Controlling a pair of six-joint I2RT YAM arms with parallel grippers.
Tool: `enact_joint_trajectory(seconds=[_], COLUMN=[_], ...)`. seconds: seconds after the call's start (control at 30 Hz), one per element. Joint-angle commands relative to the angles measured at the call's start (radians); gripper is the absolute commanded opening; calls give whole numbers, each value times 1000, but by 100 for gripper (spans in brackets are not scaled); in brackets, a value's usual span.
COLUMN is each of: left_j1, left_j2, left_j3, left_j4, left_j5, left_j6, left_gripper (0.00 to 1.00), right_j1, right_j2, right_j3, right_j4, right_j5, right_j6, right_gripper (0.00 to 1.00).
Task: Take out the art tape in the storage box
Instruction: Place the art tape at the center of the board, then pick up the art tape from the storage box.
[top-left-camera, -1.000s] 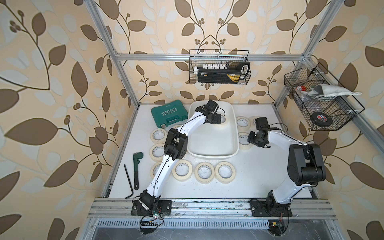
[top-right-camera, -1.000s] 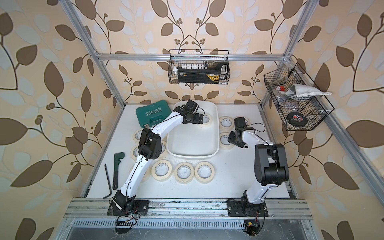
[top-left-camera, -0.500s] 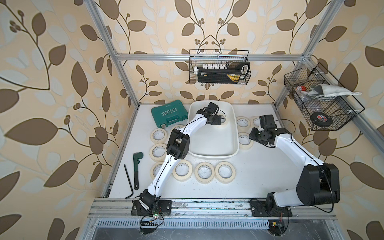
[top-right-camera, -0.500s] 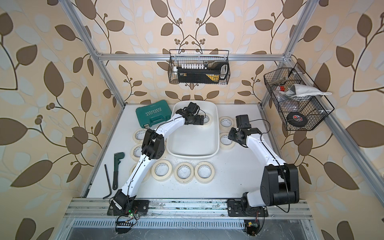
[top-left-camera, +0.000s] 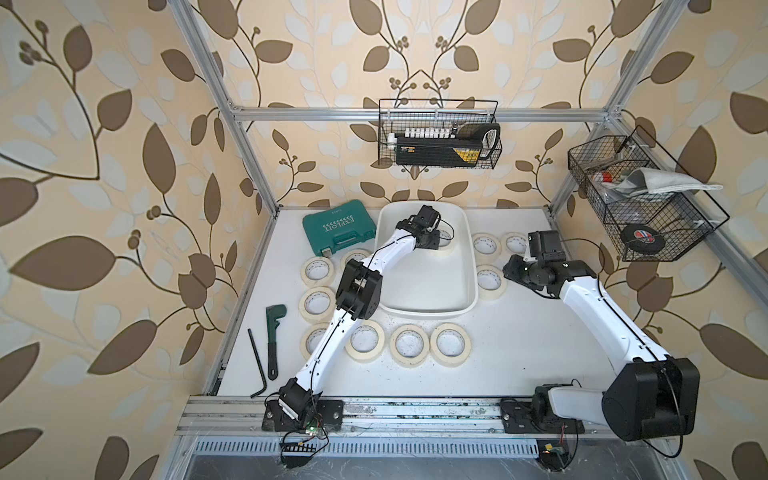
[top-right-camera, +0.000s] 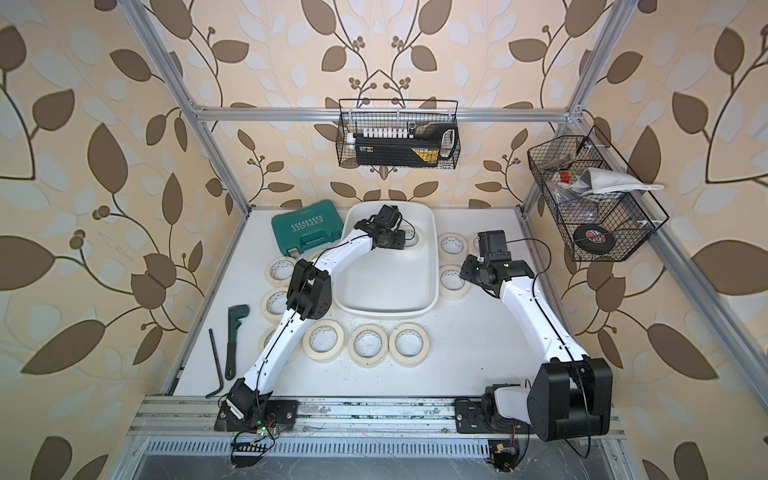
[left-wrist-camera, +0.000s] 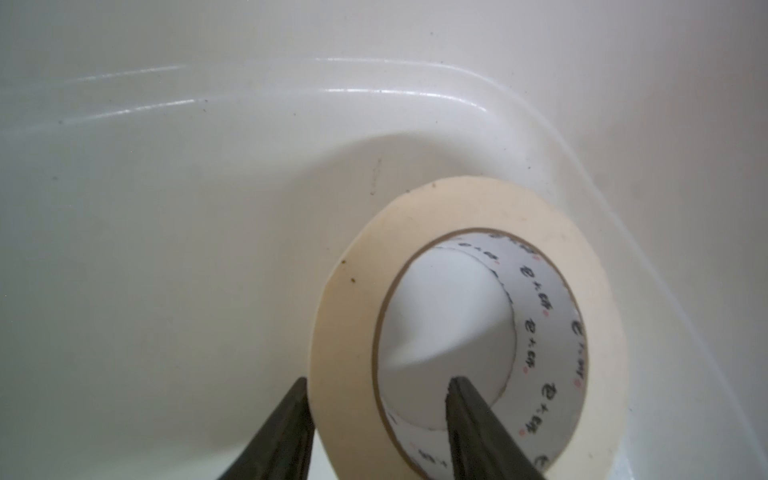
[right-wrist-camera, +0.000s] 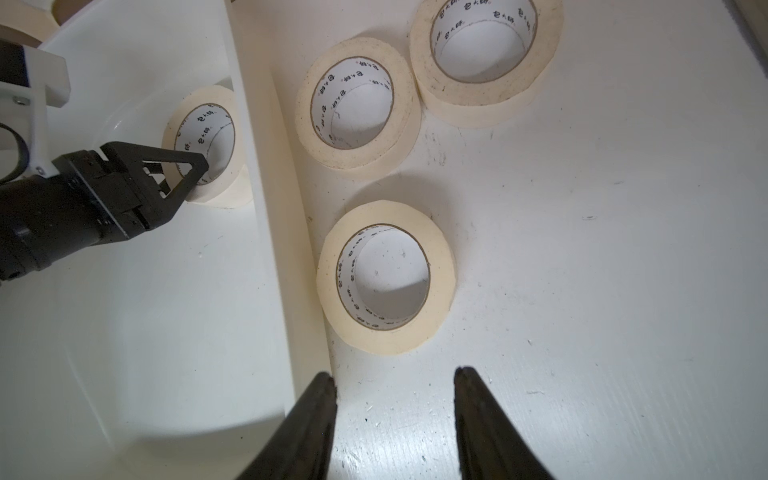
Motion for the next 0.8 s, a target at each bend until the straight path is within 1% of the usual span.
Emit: enact_joint_trajectory(seconds=[0.0,0.17,0.23,0.3,0.4,0.47,0.67,0.77], left_j1=[7,13,17,16,17,16,15,14], left_j2=[-16,-105,-143,-196,-284,-328,-407,-465], left_j3=[-2,-97,-125,-178,-283,-326,-338,-363], left_j4=[-63,-58,-71,-74,-33,-27,-118,-158], left_j5=[7,-1,0,5,17,17,19,-4], left_j6=[34,40,39,36,24,15,16,29], left_gripper=[41,27,19,15,13,12,7,7], right_j1=[5,4,5,5,9,9,43,74], right_j2=[-16,-26,-22,-19,-29,-32,-11,-2], right_j3=[-13,-7,5,20,17,18,85,122], right_j4=[-16,4,5,0,22,35,3,1], right_j5=[-22,-40,-51,-62,-74,-89,-109,-122], right_j6=[8,15,16,22,33,37,43,46], right_gripper=[48,48,48,48,48,48,48,49])
